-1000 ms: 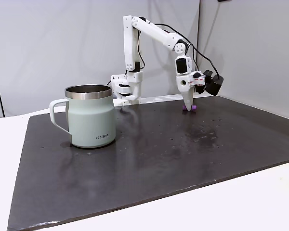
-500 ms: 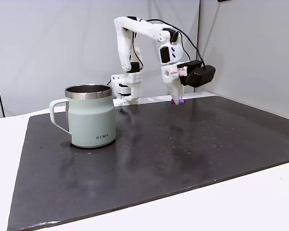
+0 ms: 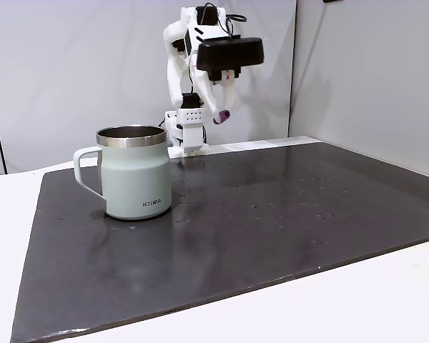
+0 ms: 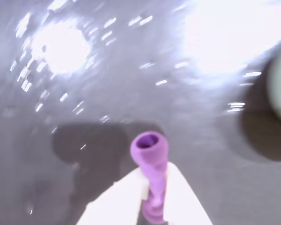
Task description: Grasp a pengrip and put it in the cup.
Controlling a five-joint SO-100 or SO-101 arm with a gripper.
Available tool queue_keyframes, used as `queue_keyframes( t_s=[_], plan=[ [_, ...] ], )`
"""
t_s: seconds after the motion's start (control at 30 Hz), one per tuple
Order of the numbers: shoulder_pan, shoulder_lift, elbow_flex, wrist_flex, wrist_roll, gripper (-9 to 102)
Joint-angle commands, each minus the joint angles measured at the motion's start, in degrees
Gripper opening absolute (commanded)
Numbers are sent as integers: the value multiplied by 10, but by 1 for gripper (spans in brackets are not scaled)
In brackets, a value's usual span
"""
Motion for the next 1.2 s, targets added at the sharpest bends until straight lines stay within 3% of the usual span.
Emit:
queue_keyframes(
  t_s=[0.0,0.2,0.47,0.9,1.03,1.17],
  plan=[
    [70,-2,-79,8,5,0],
    [165,-82,-180,11,38,0],
    [207,-183,-319,0,93,0],
    [231,-198,-295,-45,91,2],
    [240,-200,-294,-53,85,7],
    [242,-200,-292,-53,83,20]
  ],
)
